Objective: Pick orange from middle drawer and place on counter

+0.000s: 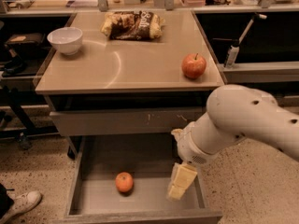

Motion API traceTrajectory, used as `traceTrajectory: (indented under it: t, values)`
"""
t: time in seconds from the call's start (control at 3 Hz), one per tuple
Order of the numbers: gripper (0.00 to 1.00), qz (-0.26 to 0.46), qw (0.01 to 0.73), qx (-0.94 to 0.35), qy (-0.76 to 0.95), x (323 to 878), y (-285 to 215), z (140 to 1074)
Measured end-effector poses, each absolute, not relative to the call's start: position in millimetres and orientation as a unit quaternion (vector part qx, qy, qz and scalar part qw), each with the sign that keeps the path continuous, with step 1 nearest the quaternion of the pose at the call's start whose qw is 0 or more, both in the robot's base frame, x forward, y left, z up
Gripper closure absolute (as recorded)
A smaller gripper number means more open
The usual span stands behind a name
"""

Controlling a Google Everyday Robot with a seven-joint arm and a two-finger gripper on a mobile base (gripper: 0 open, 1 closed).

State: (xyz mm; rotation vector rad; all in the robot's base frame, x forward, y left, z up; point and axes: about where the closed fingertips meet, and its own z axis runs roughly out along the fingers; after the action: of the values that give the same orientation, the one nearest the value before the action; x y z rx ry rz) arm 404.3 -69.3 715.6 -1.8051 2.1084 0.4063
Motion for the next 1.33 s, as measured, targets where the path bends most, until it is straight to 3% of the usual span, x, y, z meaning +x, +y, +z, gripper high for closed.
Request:
traceTrajectory:
  t: [0.33, 1.33]
  values:
    - [0.0, 0.15, 0.203, -0.623, 0.741, 426, -38, 676]
    - [0.0, 0.176, 0.232, -0.573, 0.766, 457, -13, 611]
